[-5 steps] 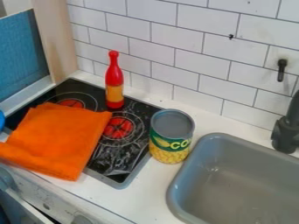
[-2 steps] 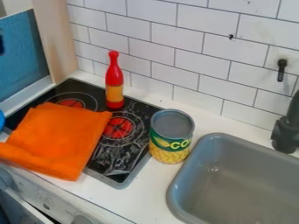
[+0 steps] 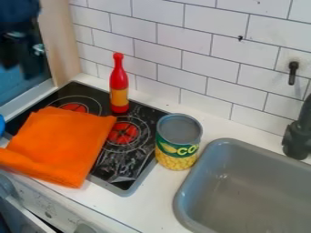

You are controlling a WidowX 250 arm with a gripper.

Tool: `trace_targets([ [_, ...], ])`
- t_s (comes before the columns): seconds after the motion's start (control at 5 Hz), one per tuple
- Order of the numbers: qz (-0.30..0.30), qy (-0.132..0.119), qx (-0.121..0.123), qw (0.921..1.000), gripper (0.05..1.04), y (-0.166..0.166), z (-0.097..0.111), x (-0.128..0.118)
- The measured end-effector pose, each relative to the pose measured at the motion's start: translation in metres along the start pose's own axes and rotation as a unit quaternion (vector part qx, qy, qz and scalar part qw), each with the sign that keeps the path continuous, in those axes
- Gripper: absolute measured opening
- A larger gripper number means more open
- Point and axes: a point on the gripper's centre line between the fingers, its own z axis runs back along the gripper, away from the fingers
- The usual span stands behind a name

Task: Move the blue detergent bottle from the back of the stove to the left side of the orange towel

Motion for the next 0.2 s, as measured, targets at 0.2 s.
trace_targets([
  [0.2, -0.028, 0.007, -0.03, 0.9991, 1.003, -0.0371, -0.0093, 0.0035],
])
